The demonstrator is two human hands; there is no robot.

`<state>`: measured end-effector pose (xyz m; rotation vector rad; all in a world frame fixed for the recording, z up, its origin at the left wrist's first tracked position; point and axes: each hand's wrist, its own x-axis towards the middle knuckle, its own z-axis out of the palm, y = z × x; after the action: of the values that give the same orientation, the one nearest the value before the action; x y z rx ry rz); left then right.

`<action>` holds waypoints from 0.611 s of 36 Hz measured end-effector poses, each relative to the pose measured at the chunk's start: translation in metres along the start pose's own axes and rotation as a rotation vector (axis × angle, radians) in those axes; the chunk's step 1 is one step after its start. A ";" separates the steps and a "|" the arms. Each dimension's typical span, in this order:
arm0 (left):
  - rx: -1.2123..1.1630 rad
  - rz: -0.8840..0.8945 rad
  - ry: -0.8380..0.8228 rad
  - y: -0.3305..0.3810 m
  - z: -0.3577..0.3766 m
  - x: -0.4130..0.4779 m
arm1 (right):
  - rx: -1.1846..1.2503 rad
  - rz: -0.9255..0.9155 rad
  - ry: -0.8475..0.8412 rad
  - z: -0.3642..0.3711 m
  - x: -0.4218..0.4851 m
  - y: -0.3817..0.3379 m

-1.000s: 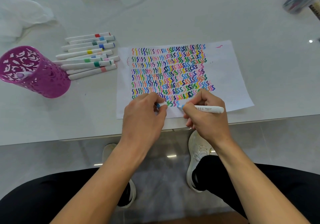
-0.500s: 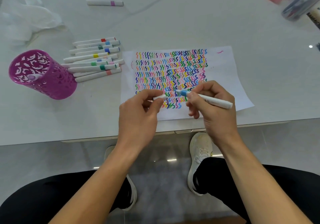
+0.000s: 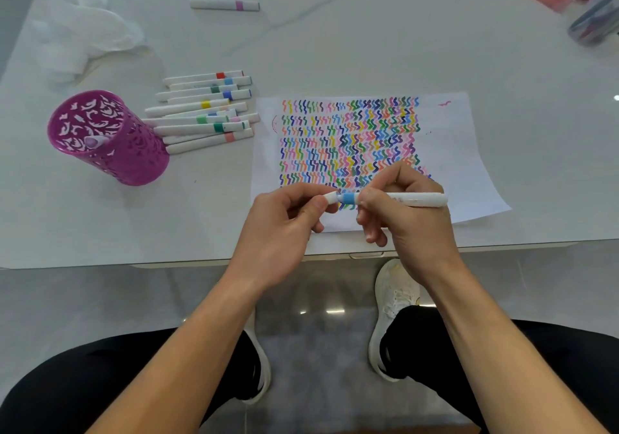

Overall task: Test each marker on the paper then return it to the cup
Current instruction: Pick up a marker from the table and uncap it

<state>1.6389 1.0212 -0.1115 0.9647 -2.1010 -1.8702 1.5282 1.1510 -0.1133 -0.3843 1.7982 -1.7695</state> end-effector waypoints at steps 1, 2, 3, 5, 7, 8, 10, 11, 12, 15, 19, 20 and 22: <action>0.014 0.010 -0.015 0.000 -0.001 0.000 | 0.001 0.006 -0.010 0.000 0.000 0.001; 0.024 0.020 -0.026 0.000 -0.002 -0.001 | 0.008 0.013 -0.020 0.000 0.000 0.001; 0.026 0.029 -0.032 0.000 -0.003 -0.001 | 0.020 0.020 -0.029 0.001 0.000 0.002; 0.010 0.047 -0.037 0.000 -0.006 -0.001 | 0.050 0.033 -0.045 0.003 0.001 0.002; -0.009 0.061 -0.032 -0.001 -0.007 -0.001 | 0.092 0.045 -0.065 0.004 0.002 0.002; -0.019 0.066 -0.025 -0.001 -0.008 -0.001 | 0.118 0.052 -0.080 0.004 0.002 0.002; -0.037 0.072 -0.011 -0.002 -0.008 -0.001 | 0.170 0.068 -0.113 0.004 0.004 0.002; -0.041 0.072 -0.005 -0.003 -0.008 -0.002 | 0.186 0.074 -0.127 0.004 0.004 0.002; -0.046 0.072 0.000 -0.003 -0.008 -0.002 | 0.193 0.080 -0.138 0.004 0.005 0.002; -0.040 0.066 0.010 -0.005 -0.008 -0.003 | 0.187 0.094 -0.161 0.003 0.005 0.003; -0.022 0.053 0.002 -0.005 -0.008 -0.003 | 0.202 0.124 -0.183 0.005 0.005 0.005; -0.026 0.045 0.004 -0.004 -0.008 -0.003 | 0.209 0.136 -0.189 0.006 0.006 0.005; -0.050 0.027 0.021 -0.002 -0.010 -0.002 | 0.237 0.160 -0.207 0.008 0.007 0.006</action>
<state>1.6464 1.0147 -0.1104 0.9369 -2.0354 -1.8814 1.5285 1.1411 -0.1202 -0.3059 1.4176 -1.7373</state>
